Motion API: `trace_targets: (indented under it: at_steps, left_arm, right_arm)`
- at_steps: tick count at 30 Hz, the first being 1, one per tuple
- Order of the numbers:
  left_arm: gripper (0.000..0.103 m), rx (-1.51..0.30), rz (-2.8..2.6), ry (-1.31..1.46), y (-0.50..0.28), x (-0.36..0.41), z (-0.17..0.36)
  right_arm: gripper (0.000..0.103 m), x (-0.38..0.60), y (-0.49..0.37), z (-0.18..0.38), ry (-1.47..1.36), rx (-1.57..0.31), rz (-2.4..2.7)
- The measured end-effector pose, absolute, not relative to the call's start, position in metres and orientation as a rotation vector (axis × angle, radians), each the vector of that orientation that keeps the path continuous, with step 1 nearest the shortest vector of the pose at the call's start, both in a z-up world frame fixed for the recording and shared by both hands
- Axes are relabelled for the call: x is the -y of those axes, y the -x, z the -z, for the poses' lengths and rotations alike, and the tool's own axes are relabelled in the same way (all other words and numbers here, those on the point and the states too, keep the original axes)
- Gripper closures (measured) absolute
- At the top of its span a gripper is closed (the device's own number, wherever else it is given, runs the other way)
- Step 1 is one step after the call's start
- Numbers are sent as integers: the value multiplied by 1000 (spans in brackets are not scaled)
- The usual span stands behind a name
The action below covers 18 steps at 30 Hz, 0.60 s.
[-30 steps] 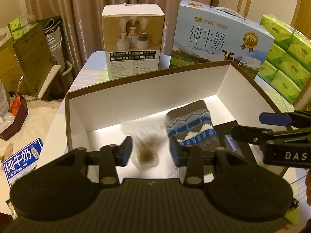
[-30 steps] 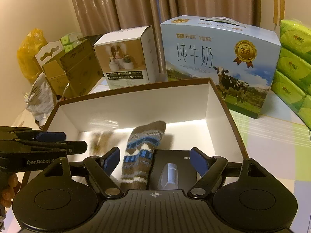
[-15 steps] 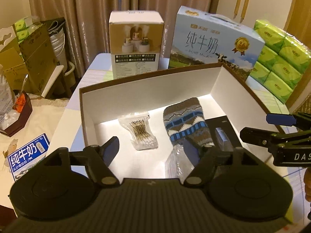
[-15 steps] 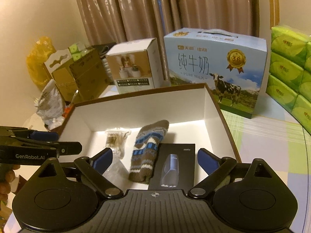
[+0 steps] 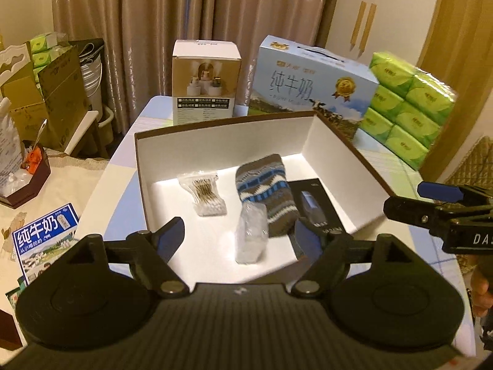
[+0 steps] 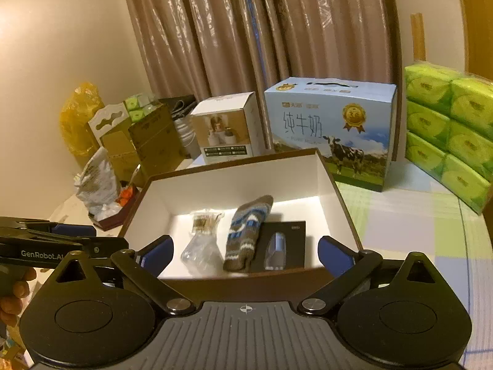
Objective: Organize objects
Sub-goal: 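Lower the cotton swab bag into the brown box and open the left gripper, then withdraw both grippers from the brown box toward the cup and red packet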
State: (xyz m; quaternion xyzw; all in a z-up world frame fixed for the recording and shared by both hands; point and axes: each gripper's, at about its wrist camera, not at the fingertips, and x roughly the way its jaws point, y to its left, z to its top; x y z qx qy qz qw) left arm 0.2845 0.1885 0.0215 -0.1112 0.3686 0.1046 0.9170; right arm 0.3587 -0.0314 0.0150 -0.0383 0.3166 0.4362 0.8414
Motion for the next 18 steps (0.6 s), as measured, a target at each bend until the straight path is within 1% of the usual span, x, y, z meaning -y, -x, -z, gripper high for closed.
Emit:
trace_targets:
  at_steps: [11, 18]
  left_arm:
    - [28, -745, -188, 249, -232, -161, -30]
    - [27, -767, -162, 251, -209, -143, -23]
  right_arm:
    - [4, 80, -316, -17, 72, -676, -896]
    - [3, 103, -296, -13, 76, -705, -871]
